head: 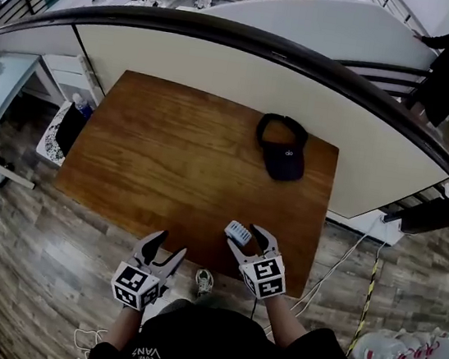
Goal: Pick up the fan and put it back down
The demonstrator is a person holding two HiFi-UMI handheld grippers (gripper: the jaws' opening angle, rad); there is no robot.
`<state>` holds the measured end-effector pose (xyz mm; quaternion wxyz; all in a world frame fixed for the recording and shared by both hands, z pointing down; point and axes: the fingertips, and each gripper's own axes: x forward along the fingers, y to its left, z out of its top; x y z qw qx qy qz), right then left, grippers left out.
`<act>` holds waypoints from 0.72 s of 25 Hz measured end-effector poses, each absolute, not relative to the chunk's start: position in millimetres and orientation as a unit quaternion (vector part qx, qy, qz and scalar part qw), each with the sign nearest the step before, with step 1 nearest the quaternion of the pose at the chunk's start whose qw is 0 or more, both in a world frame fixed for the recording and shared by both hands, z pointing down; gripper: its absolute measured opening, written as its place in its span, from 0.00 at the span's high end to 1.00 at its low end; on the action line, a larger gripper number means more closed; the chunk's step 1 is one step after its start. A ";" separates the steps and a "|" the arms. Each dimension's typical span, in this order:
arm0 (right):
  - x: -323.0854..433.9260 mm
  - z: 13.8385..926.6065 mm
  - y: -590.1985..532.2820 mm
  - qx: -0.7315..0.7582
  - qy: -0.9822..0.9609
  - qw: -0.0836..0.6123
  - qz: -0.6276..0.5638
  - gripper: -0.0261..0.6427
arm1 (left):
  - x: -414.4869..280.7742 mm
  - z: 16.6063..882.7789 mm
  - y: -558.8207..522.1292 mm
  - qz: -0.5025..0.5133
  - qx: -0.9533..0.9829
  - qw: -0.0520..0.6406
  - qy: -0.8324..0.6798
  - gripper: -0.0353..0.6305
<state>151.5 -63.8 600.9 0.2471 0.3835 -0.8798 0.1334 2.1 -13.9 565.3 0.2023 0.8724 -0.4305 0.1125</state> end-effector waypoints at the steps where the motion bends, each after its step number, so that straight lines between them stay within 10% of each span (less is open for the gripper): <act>1: 149.1 601.5 -64.9 0.376 -0.883 0.250 0.132 0.57 | 0.8 564.8 -17.7 0.111 0.871 0.201 -0.433 0.59; 18: 79.6 565.2 -132.5 0.331 -0.906 0.248 0.091 0.68 | -79.4 570.2 -61.7 0.088 0.848 0.205 -0.481 0.59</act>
